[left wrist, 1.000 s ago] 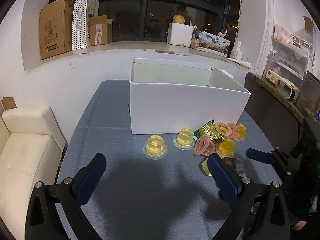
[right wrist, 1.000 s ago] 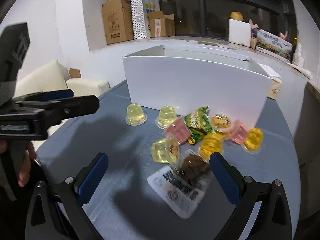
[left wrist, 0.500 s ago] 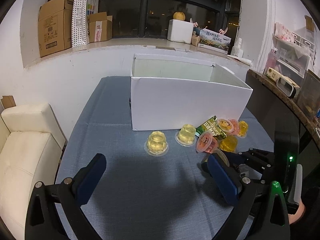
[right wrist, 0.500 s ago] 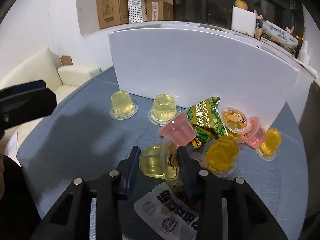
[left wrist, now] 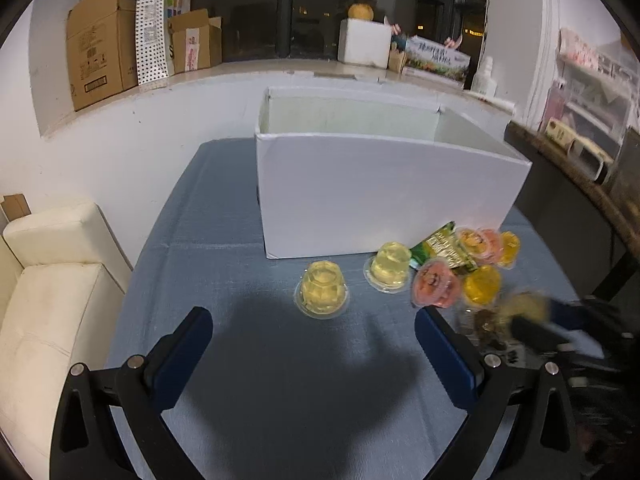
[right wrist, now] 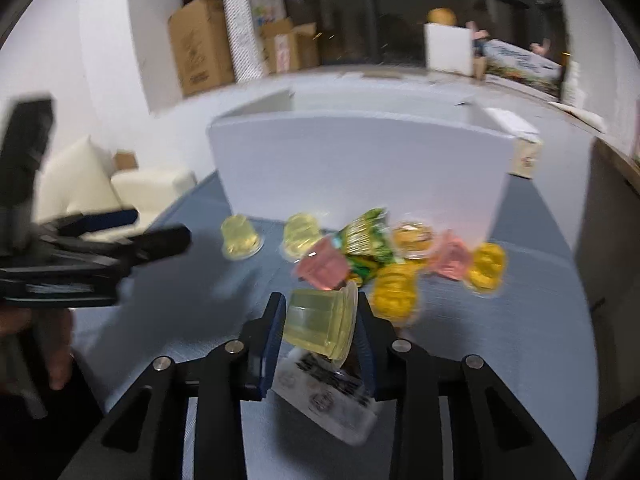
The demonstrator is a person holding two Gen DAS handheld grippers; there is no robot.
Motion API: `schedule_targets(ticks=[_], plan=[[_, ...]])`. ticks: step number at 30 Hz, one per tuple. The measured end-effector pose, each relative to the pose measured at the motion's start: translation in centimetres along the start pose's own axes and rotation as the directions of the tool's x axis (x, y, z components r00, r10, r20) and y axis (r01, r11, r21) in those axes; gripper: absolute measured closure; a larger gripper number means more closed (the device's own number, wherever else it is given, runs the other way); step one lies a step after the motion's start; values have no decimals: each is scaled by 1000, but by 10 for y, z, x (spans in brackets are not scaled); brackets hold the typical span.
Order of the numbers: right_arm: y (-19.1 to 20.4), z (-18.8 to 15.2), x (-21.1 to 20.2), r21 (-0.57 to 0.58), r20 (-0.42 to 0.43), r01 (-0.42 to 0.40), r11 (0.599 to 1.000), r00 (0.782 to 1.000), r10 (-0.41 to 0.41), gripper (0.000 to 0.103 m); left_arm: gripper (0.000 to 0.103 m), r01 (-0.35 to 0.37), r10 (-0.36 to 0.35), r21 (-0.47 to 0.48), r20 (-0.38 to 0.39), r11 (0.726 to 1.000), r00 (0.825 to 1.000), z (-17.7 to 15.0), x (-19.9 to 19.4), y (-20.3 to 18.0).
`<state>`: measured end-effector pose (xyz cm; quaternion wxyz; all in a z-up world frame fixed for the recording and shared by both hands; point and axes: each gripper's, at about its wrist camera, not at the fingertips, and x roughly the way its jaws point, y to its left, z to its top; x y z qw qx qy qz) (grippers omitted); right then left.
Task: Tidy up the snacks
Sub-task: 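Grasp a clear yellow jelly cup with the right tool while the left tool grasps another, then carry both jelly cups toward the white box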
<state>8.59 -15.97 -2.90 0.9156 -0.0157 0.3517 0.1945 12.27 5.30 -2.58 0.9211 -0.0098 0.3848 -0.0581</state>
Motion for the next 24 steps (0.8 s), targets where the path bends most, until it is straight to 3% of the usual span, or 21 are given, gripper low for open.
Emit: schedule_targets(ticks=[8, 13, 17, 22, 24], plan=[[-42, -4, -25, 170, 47, 59, 984, 997, -68, 68, 2, -36, 38, 27, -86, 999, 996, 8, 48, -7], [-52, -6, -24, 217, 43, 93, 972, 994, -105, 69, 24, -67, 69, 20, -105, 998, 992, 12, 66, -5], [-55, -7, -23, 227, 36, 81, 970, 995, -92, 69, 33, -64, 67, 28, -125, 998, 990, 15, 80, -7], [-54, -7, -22, 224, 35, 79, 971, 995, -89, 69, 64, -45, 51, 55, -117, 997, 992, 23, 91, -11], [-55, -8, -21, 225, 34, 79, 971, 995, -89, 69, 64, -58, 67, 83, -109, 995, 992, 22, 91, -14]])
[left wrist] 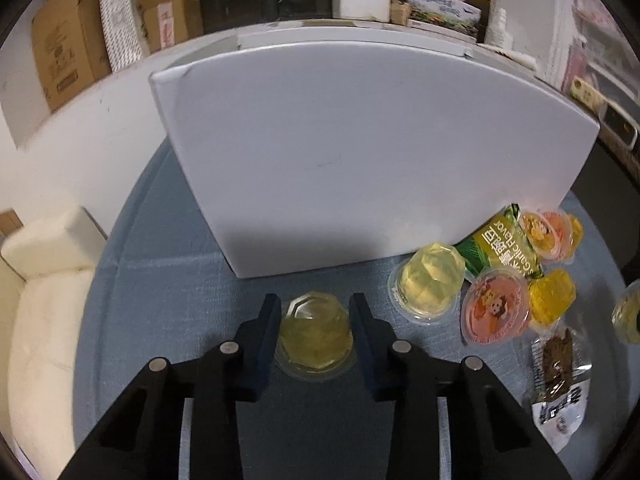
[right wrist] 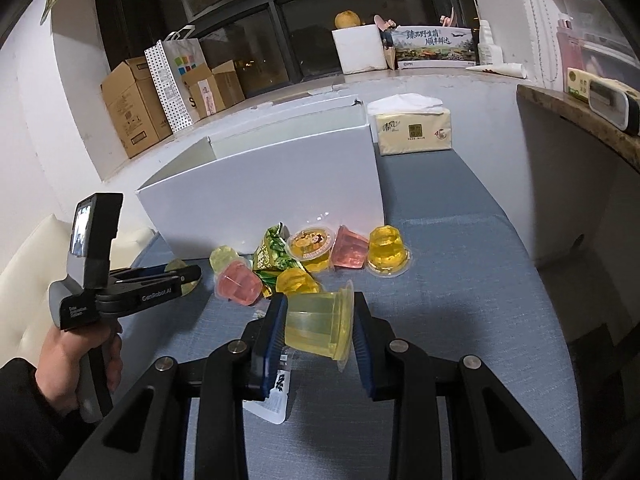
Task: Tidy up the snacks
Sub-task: 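Carry both jelly cups toward the white box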
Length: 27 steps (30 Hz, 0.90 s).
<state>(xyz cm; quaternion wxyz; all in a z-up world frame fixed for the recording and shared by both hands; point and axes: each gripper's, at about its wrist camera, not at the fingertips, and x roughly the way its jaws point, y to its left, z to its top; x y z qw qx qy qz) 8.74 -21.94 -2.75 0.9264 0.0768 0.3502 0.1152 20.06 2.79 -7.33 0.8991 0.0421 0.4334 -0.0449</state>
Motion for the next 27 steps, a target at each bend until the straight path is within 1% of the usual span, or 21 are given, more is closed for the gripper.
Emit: schedule_targets(ticks=[3, 6, 9, 12, 15, 18, 20, 21, 22, 24, 27], plan=[[-1, 0, 0, 7, 0, -1, 1000, 1000, 1, 69, 65, 38, -38, -9, 7, 999, 999, -1, -4, 0], [0, 0, 0, 4, 2, -2, 1000, 1000, 2, 69, 66, 54, -53, -23, 32, 998, 998, -3, -14, 2], [0, 0, -1, 5, 7, -9, 1000, 1000, 9, 69, 66, 100, -96, -55, 76, 993, 992, -8, -36, 7], [0, 1, -2, 6, 8, -14, 1000, 1000, 14, 69, 66, 140, -131, -46, 151, 989, 980, -11, -68, 5], [2, 2, -3, 4, 12, -17, 1000, 1000, 17, 69, 66, 174, -161, -48, 200, 984, 966, -16, -95, 3], [5, 9, -6, 5, 26, -32, 999, 999, 32, 69, 66, 192, -176, -45, 243, 980, 954, -10, -115, 3], [10, 17, -8, -9, 40, -37, 999, 998, 37, 69, 66, 208, -189, -39, 273, 977, 943, -3, -126, 2], [12, 22, -8, -16, 45, -37, 999, 998, 38, 69, 66, 214, -196, -35, 278, 976, 940, -2, -128, 3], [14, 28, -7, -18, 49, -40, 999, 998, 41, 69, 66, 213, -197, -27, 285, 977, 938, 7, -128, -1], [18, 46, -7, -21, 64, -59, 998, 996, 60, 69, 66, 211, -196, -20, 293, 977, 936, 18, -128, -1], [29, 80, -10, -59, 112, -53, 997, 992, 59, 69, 66, 221, -203, -25, 307, 975, 930, 43, -132, 3]])
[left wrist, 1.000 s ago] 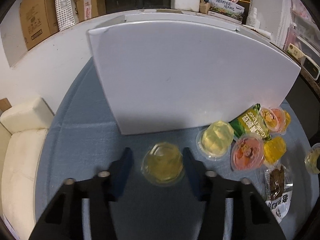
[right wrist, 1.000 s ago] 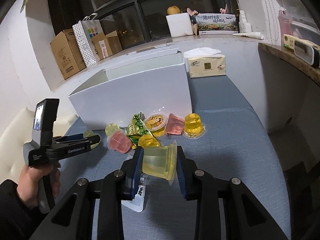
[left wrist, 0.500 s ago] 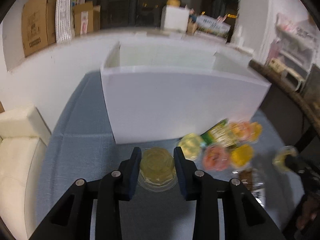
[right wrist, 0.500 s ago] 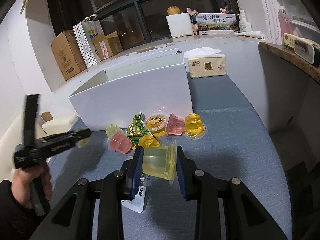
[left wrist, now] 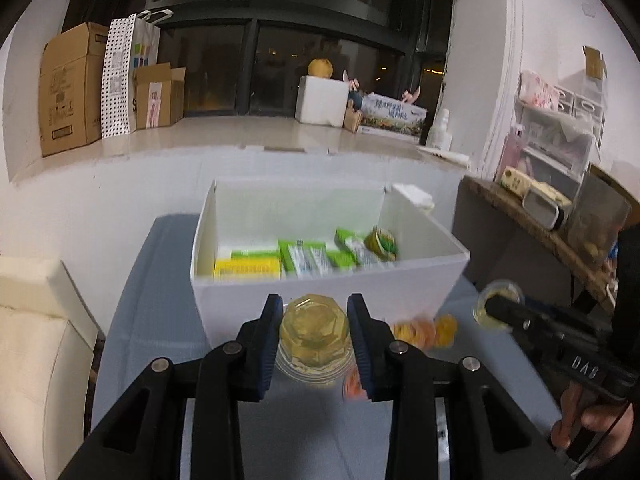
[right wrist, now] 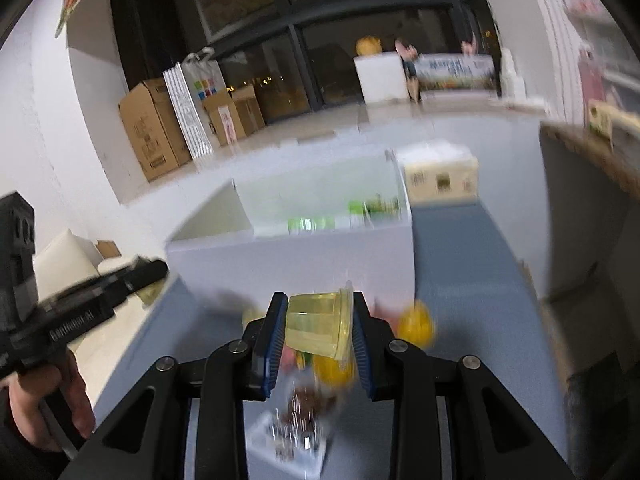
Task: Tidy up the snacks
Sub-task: 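Carry both jelly cups toward the white box, then open both tools over the white box to drop the jelly cups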
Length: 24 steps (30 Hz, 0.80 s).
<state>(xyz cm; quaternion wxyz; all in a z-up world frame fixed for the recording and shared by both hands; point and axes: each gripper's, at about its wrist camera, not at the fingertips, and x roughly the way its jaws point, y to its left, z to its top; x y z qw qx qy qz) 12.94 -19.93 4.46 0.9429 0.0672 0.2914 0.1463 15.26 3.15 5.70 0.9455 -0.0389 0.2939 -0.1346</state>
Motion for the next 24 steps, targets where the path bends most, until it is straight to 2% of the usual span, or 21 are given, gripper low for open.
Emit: schedule_targets(ticks=[3, 6, 11, 12, 13, 14, 15, 16, 20, 24], plan=[[10, 40, 9, -47, 33, -11, 999, 999, 12, 69, 66, -5, 5, 11, 14, 1000, 1000, 36, 12, 5], [16, 72, 30, -68, 25, -24, 997, 999, 26, 69, 66, -21, 21, 28, 4, 999, 1000, 62, 32, 5], [12, 94, 71, -70, 0, -28, 997, 1000, 28, 69, 64, -66, 67, 23, -25, 998, 997, 85, 66, 12], [8, 95, 82, -43, -32, -38, 998, 999, 37, 66, 55, -70, 71, 22, -47, 997, 996, 86, 74, 14], [4, 96, 90, -29, -56, -41, 999, 998, 39, 39, 35, -88, 89, 17, -68, 996, 994, 86, 82, 16], [1, 96, 97, -19, -69, -21, 1000, 997, 20, 3, 24, -111, 112, 13, -67, 994, 991, 84, 86, 19], [-2, 96, 97, -11, -46, -4, 1000, 999, 4, 0, 6, -145, 145, 6, -51, 989, 988, 83, 87, 23], [-4, 97, 96, -10, -15, 11, 1000, 1000, -11, 0, 0, -163, 163, -3, -37, 987, 986, 82, 87, 26], [-13, 96, 96, 24, -18, -13, 1000, 1000, 13, 0, 0, -173, 169, -46, -78, 984, 982, 77, 92, 40], [-17, 92, 90, 39, -19, -6, 999, 1000, 7, 0, 0, -184, 181, -34, -86, 982, 980, 66, 86, 44]])
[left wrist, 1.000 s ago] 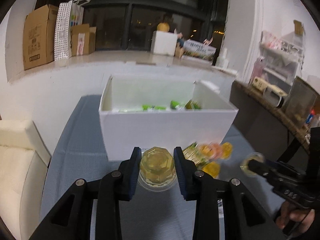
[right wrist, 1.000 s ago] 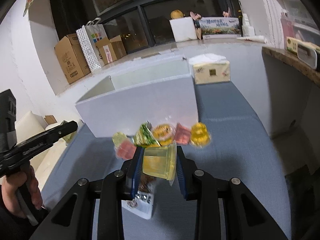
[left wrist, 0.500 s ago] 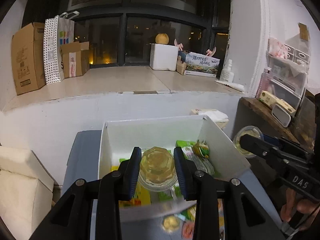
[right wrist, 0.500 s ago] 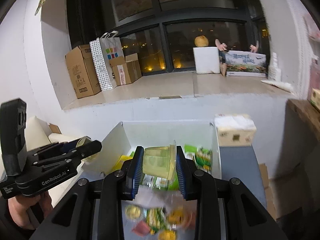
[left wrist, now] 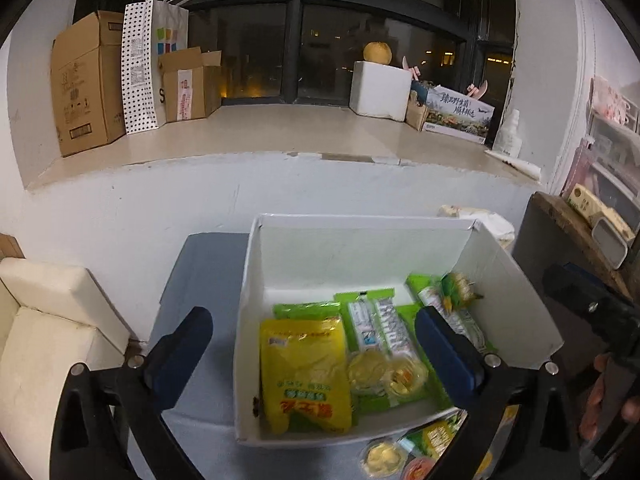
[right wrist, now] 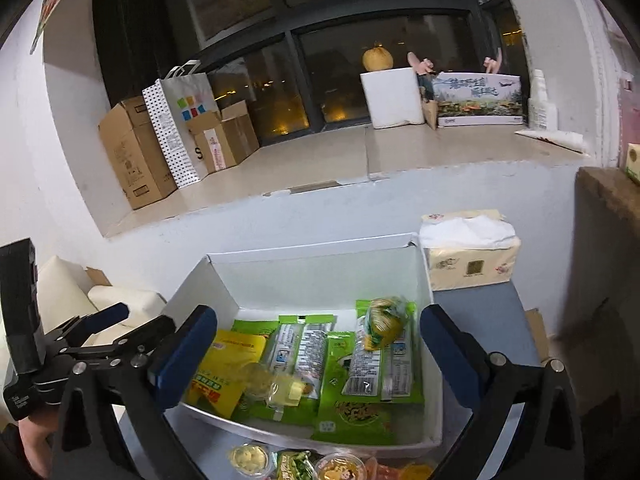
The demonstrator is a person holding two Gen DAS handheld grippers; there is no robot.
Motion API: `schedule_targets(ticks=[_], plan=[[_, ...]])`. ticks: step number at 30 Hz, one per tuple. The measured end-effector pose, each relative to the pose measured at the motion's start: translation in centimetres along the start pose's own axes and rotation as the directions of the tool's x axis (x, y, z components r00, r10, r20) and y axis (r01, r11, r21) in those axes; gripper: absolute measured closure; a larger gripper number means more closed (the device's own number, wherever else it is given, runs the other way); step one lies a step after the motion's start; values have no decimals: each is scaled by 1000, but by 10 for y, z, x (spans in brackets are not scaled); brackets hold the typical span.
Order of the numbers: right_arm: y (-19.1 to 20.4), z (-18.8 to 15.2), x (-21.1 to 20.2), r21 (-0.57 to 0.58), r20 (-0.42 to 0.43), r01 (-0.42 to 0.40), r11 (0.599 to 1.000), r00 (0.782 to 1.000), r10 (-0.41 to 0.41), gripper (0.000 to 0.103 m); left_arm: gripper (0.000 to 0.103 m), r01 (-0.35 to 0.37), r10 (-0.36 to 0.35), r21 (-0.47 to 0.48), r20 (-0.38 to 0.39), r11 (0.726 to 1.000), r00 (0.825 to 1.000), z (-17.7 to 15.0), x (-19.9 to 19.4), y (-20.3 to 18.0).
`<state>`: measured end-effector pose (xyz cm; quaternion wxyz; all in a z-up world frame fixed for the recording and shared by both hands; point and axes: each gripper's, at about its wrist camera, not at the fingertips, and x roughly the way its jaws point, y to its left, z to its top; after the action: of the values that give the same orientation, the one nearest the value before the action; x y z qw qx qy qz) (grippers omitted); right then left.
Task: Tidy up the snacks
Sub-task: 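Open both tools over the white box to drop the jelly cups, then grasp a yellow jelly cup with the right tool while the left tool grasps a pink jelly cup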
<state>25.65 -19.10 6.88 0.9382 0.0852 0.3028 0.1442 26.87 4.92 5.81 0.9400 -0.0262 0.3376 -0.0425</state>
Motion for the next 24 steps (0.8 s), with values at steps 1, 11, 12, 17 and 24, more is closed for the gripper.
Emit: schedule_targets(ticks=[1, 11, 12, 17, 24], plan=[[-1, -1, -1, 3, -4, -5, 1000, 1000, 5, 0, 0, 0, 0, 3, 0, 1000, 1000, -2, -2, 0], [-12, -34, -54, -14, -8, 3, 1000, 1000, -3, 0, 0, 30, -31, 30, 29, 999, 999, -26, -65, -6], [-13, -42, -60, -19, -13, 3, 1000, 1000, -3, 0, 0, 27, -28, 37, 31, 999, 999, -30, -71, -8], [-26, -91, -85, -3, -52, -2, 1000, 999, 2, 0, 0, 65, -65, 27, 31, 998, 997, -74, -98, -13], [-42, -145, -89, 50, -82, 51, 997, 996, -47, 0, 0, 79, -79, 47, -12, 996, 997, -142, -96, -27]])
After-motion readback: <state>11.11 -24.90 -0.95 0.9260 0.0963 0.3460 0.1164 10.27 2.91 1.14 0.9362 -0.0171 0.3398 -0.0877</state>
